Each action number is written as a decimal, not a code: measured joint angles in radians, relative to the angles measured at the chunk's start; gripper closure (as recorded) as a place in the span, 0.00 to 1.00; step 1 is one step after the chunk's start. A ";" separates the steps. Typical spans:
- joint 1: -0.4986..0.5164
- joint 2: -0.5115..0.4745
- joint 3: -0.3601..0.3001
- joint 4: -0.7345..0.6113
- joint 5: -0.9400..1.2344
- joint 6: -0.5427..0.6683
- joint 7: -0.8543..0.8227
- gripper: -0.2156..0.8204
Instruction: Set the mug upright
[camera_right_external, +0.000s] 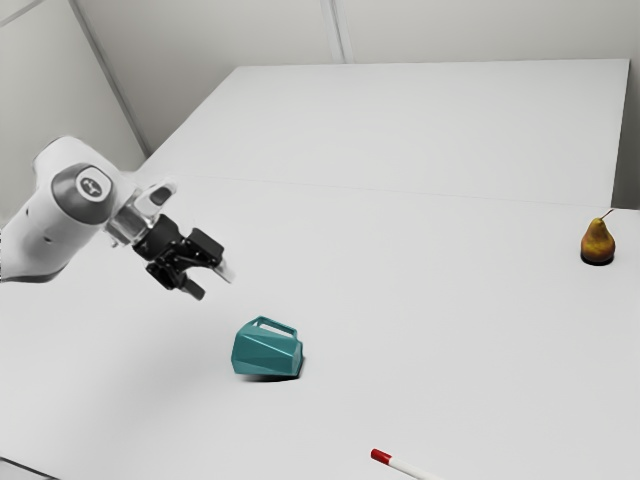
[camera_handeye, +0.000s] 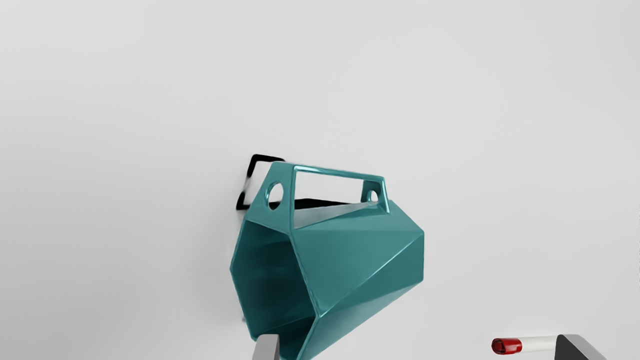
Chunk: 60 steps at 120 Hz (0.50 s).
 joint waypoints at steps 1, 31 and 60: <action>0.001 0.002 0.000 -0.007 -0.007 0.004 0.005 0.21; 0.010 0.073 0.003 -0.126 -0.216 0.077 0.167 0.21; 0.013 0.155 0.003 -0.140 -0.375 0.077 0.329 0.21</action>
